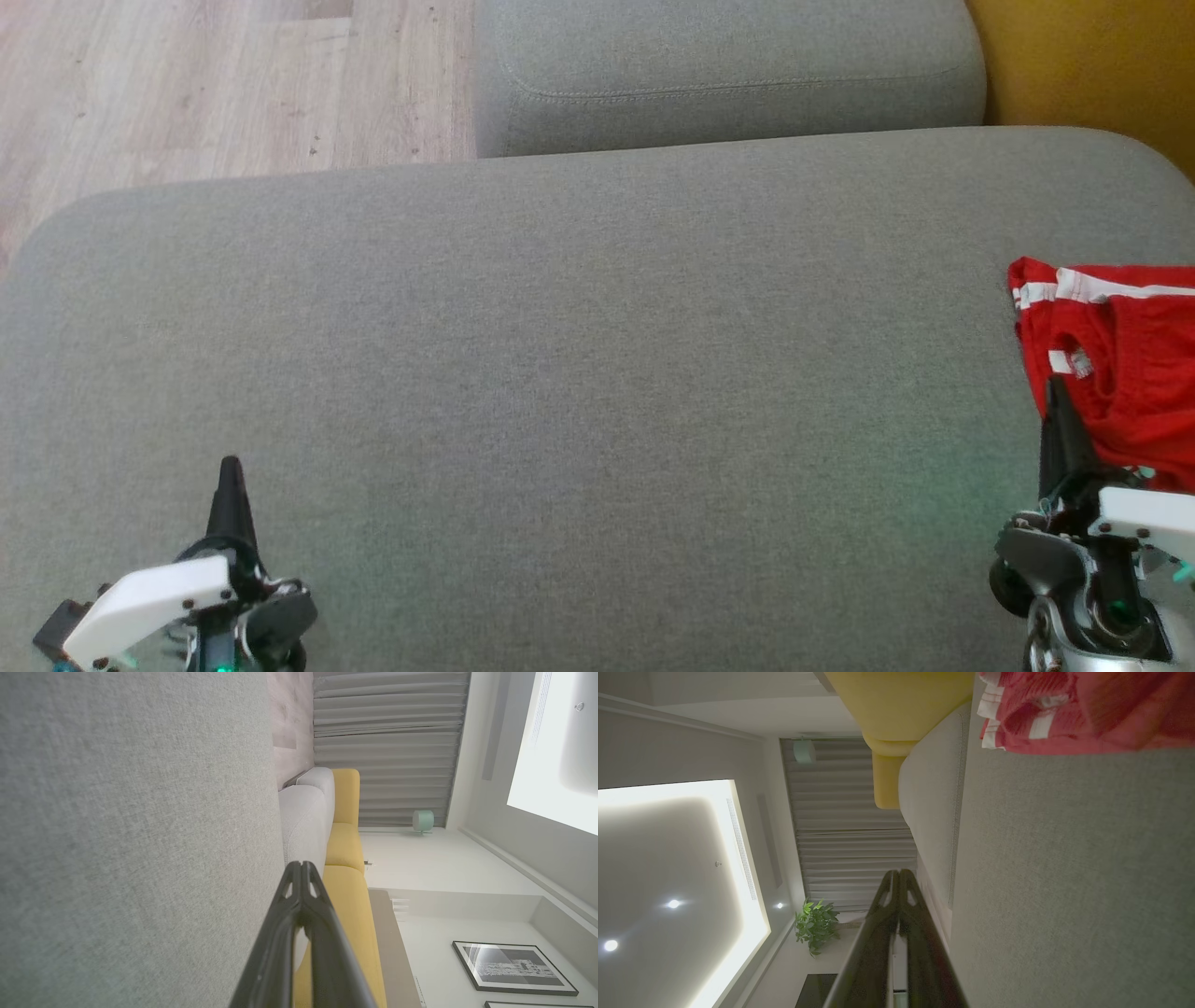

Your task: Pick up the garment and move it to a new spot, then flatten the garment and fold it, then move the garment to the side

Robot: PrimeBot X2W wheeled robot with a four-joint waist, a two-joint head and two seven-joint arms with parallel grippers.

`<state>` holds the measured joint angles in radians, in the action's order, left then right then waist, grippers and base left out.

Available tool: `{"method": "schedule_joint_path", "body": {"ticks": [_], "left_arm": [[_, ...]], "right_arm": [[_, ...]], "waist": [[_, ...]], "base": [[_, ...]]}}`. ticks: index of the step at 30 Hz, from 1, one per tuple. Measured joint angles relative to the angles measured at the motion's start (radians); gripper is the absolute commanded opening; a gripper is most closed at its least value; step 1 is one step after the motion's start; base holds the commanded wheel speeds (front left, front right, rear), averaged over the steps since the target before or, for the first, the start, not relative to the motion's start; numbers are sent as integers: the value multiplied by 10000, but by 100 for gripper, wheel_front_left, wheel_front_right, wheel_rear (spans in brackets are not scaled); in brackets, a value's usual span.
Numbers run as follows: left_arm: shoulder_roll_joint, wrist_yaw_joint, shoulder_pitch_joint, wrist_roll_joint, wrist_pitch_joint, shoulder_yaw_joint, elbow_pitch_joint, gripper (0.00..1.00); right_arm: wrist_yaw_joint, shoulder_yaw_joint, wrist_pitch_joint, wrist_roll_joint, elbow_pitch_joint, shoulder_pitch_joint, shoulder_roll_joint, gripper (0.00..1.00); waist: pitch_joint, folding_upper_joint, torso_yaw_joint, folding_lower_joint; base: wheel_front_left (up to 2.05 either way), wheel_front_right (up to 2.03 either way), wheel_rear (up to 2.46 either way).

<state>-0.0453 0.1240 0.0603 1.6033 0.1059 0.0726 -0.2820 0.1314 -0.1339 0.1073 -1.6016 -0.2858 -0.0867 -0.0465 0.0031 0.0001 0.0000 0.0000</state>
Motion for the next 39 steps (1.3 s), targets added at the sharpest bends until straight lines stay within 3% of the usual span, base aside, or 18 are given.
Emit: {"method": "schedule_joint_path", "body": {"ticks": [39], "left_arm": [[0, 2, 0, 0, 0, 2, 0, 0]], "right_arm": [[0, 0, 0, -2, 2, 0, 2, 0]], "waist": [[0, 0, 0, 0]], "base": [[0, 0, 0]]}}
